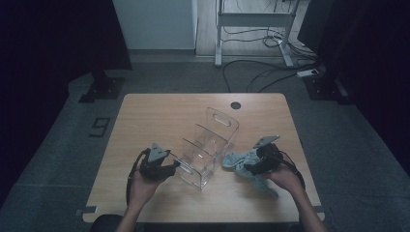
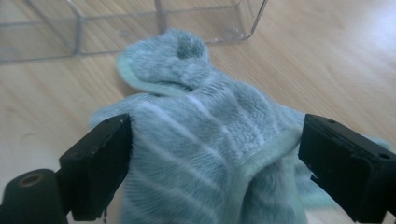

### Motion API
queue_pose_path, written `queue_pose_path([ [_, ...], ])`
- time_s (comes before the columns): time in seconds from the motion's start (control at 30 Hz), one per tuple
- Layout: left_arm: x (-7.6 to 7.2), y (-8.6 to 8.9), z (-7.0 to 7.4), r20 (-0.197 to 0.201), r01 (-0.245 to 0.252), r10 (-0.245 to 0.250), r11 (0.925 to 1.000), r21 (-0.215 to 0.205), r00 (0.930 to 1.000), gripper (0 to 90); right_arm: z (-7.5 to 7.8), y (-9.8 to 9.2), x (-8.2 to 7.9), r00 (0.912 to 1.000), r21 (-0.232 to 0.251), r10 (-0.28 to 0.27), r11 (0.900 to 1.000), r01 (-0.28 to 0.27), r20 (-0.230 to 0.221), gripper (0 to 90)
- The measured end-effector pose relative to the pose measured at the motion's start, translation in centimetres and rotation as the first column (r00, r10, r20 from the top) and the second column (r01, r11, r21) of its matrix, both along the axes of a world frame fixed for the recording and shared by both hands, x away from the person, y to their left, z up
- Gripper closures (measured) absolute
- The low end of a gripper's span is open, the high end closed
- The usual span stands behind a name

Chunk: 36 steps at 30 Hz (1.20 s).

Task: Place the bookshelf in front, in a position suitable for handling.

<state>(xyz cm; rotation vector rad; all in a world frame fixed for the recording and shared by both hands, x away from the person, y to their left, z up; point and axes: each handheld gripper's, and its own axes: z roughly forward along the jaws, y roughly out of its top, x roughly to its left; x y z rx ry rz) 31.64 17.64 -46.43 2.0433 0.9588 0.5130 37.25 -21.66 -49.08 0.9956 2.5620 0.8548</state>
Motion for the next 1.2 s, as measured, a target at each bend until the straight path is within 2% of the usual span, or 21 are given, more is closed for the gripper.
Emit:
queue_pose_path([
  [0.1, 0.0, 0.0, 0.0, 0.000, -0.001, 0.001, 1.0000, -0.001, 1.0000, 43.1, -1.4, 0.3, 1.2, 0.9994, 0.009, 0.005, 1.000, -0.005, -0.034, 7.7],
  [0.2, 0.0, 0.0, 0.0, 0.000, -0.001, 0.001, 1.0000, -0.001, 1.0000, 43.1, -2.4, 0.6, 1.7, 0.9973, -0.013, 0.037, 0.999, -0.038, -0.064, 13.5],
  [0.27, 0.0, 0.0, 0.0, 0.000, 0.000, 0.000, 1.0000, -0.001, 1.0000, 43.1, -2.8, 0.8, 1.8, 0.9962, -0.013, 0.037, 0.999, -0.038, -0.078, 17.1],
  [0.37, 0.0, 0.0, 0.0, 0.000, -0.001, 0.001, 1.0000, -0.001, 1.0000, 43.1, -3.1, 0.9, 1.8, 0.9912, 0.010, 0.054, 0.999, -0.053, -0.121, 32.9],
  [0.43, 0.0, 0.0, 0.0, 0.000, -0.002, 0.002, 1.0000, -0.002, 1.0000, 43.1, -3.2, 0.8, 1.7, 0.9874, 0.041, 0.054, 0.998, -0.048, -0.149, 45.7],
  [0.5, 0.0, 0.0, 0.0, 0.001, -0.004, 0.004, 1.0000, -0.003, 1.0000, 43.1, -3.1, 0.6, 1.4, 0.9855, 0.059, 0.045, 0.998, -0.035, -0.163, 54.5],
  [0.57, 0.0, -0.1, -0.1, 0.004, -0.008, 0.008, 1.0000, -0.004, 1.0000, 42.9, -2.8, 0.3, 1.0, 0.9878, 0.058, 0.048, 0.998, -0.040, -0.148, 59.6],
  [0.63, 0.1, -0.1, -0.1, 0.007, -0.012, 0.012, 0.9999, 0.000, 0.9999, 42.7, -2.3, 0.0, 0.5, 0.9919, 0.053, 0.033, 0.998, -0.026, -0.123, 60.7],
  [0.8, 0.1, -0.3, -0.1, 0.009, -0.027, 0.026, 0.9996, 0.002, 0.9996, 42.7, -0.4, -1.3, -0.3, 0.9972, 0.086, -0.006, 0.996, 0.012, -0.075, 60.8],
  [0.97, 0.2, -0.6, -0.2, -0.004, -0.053, 0.053, 0.9986, -0.004, 0.9986, 41.9, 0.6, -2.6, -0.9, 0.9976, 0.090, -0.055, 0.994, 0.059, -0.042, 60.2],
  [1.07, 0.4, -0.9, -0.4, -0.012, -0.073, 0.073, 0.9973, -0.002, 0.9972, 38.9, 0.9, -3.1, -1.1, 0.9974, 0.089, -0.067, 0.994, 0.069, -0.028, 59.9],
  [1.2, 0.5, -1.0, -0.4, -0.013, -0.092, 0.092, 0.9958, -0.001, 0.9957, 41.6, 1.1, -3.2, -1.2, 0.9962, 0.095, -0.083, 0.992, 0.085, -0.026, 59.9],
])
